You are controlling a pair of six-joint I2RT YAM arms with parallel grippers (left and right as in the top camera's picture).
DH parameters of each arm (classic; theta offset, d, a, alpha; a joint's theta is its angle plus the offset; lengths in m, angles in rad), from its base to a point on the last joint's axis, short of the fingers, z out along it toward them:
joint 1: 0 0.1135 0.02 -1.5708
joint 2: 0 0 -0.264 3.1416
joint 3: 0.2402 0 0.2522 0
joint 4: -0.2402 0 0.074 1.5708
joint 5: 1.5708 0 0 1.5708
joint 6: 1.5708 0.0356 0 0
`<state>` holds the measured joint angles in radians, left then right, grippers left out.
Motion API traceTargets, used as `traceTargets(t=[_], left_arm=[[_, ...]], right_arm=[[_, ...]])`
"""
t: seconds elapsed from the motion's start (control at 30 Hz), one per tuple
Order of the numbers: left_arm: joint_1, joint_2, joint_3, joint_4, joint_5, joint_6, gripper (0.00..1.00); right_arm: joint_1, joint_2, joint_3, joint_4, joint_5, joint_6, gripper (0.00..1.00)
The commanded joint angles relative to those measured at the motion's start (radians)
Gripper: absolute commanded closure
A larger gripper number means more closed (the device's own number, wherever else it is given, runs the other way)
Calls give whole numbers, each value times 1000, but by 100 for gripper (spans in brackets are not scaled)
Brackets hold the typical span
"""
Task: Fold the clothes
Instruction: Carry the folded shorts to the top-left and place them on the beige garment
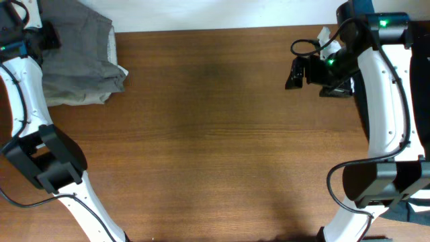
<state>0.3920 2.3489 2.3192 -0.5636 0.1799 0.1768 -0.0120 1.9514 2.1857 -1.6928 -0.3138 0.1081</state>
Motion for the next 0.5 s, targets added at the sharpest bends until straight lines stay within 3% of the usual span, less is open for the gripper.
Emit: traceTargets(t=[0.0, 0.3, 0.33, 0.37, 0.4, 0.43, 0.47], left_arm=[[5, -2, 41, 69, -145, 34, 98], [15, 101, 40, 106, -154, 39, 92], [20, 113, 40, 113, -154, 39, 78], [25, 124, 40, 123, -154, 39, 57], [31, 135, 40, 129, -154, 39, 14], [39, 143, 40, 130, -154, 39, 1], [48, 148, 40, 132, -154, 38, 1]], right_arm=[[6, -15, -30, -5, 21, 4, 1], [6, -15, -32, -6, 31, 5, 1], [6, -15, -32, -6, 32, 13, 1], [6, -15, -32, -6, 32, 21, 1], [6, -15, -32, -6, 35, 28, 2], [6, -15, -32, -6, 35, 31, 1], [6, -15, -32, -6, 35, 31, 1]])
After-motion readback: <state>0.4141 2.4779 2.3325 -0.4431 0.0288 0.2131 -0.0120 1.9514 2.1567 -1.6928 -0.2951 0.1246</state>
